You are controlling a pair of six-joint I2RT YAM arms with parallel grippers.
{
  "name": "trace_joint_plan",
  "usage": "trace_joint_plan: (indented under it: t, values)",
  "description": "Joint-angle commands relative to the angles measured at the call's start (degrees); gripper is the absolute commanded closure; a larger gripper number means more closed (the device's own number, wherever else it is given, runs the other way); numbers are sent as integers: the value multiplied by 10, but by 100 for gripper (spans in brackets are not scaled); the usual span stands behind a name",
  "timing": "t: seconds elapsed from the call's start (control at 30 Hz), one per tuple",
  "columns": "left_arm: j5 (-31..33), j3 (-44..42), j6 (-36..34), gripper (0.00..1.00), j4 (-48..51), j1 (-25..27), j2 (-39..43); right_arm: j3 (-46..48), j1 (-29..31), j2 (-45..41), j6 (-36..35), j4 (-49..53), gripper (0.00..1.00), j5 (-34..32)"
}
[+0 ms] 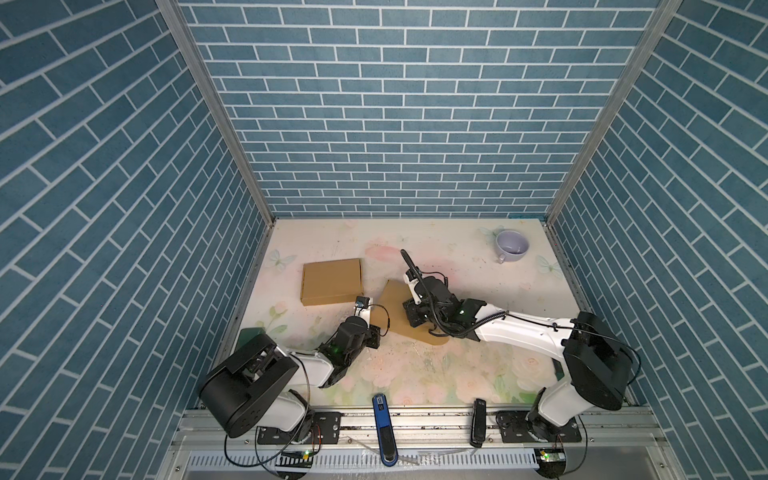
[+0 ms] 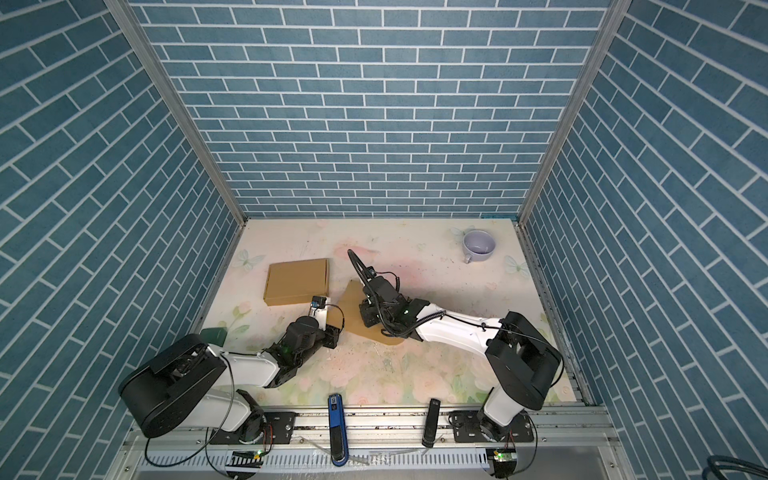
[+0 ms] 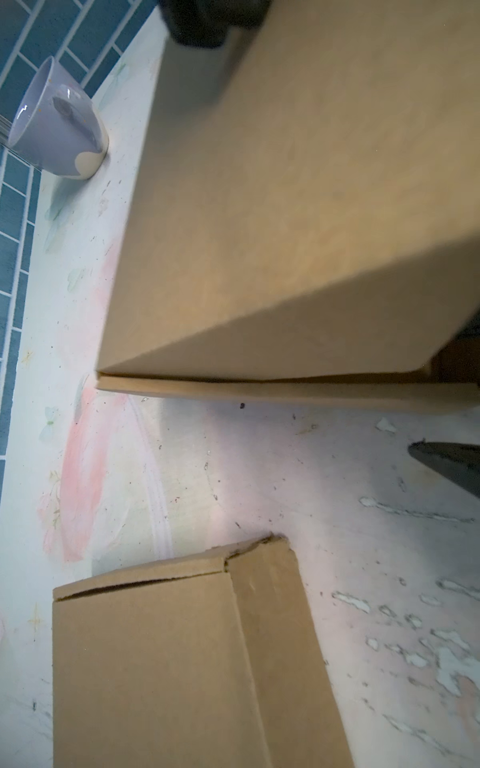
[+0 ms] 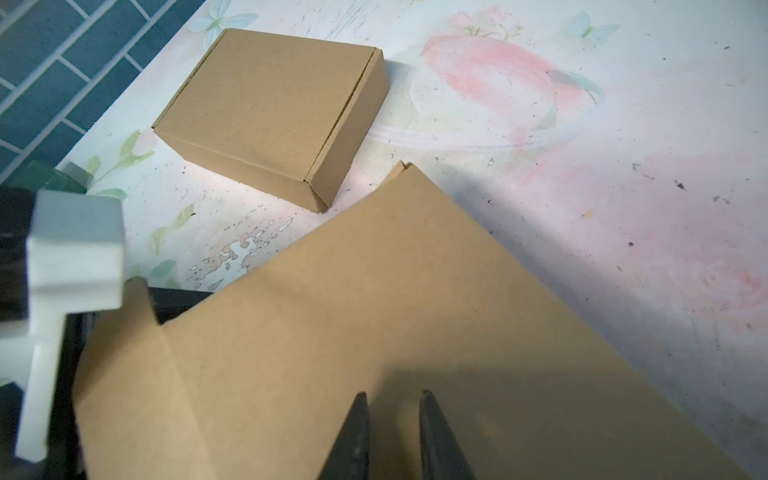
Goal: Fold the paper box
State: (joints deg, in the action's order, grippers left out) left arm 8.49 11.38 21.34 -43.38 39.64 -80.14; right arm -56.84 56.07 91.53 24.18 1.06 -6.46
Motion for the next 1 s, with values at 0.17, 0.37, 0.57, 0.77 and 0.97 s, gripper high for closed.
trace_joint_plan:
  t: [0.17,0.37,0.57,0.77,0.97]
  values:
    - [30,-32,11,53,139,3,144,12,-2,32,15,-21,78,10]
    - [36,-19,0,52,219,3,230,17,-4,53,23,-43,80,20]
    - [53,-24,46,51,347,3,340,23,-4,65,25,-53,81,23]
    - [89,-20,113,51,494,4,453,35,-4,76,28,-62,82,27]
    - [124,8,142,48,568,4,493,25,-6,98,28,-42,83,42]
